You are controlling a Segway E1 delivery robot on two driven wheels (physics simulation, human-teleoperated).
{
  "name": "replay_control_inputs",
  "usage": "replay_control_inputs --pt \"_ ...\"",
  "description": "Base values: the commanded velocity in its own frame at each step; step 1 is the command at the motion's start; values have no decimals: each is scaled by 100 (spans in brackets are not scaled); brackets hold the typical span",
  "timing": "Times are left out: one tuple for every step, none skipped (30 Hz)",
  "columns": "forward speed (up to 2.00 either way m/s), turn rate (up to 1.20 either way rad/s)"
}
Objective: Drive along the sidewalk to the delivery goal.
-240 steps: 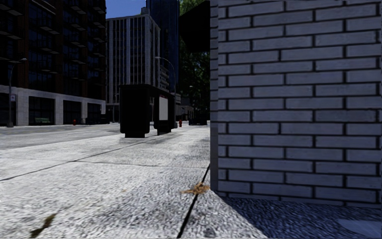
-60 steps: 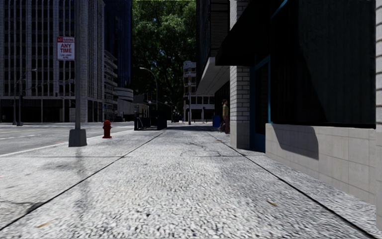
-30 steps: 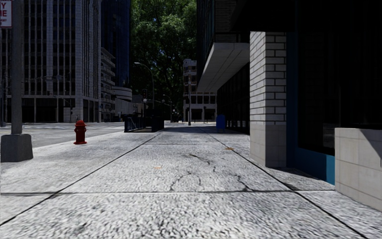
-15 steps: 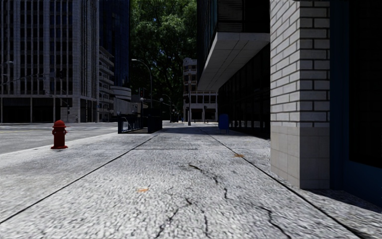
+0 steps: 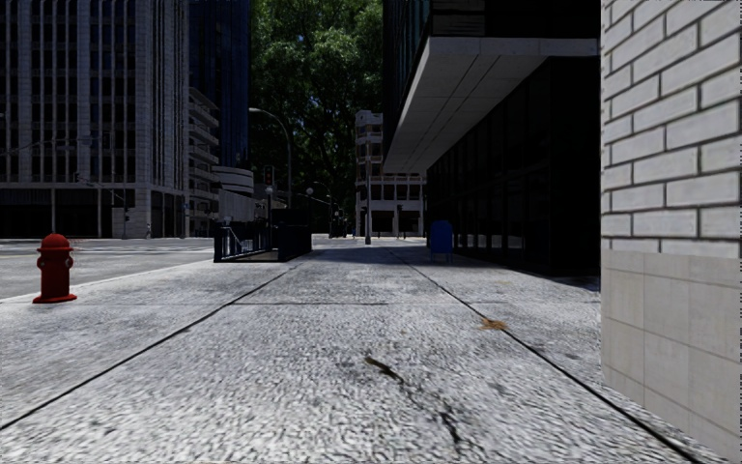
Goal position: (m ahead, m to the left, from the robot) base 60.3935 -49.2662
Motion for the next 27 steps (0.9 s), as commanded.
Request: replay_control_inputs --pt "200 0" --pt "200 0" --pt "200 0" --pt "200 0" --pt "200 0" --pt "200 0" --pt "200 0" --pt "200 0" --pt "200 0" --pt "200 0" --pt "200 0" --pt "200 0" --pt "200 0" --pt "200 0" --pt "200 0" --pt "200 0" --pt "200 0" --pt "200 0" --pt "200 0" --pt "200 0" --pt "200 0" --pt "200 0" --pt "200 0" --pt "200 0" --pt "200 0" --pt "200 0" --pt "200 0"
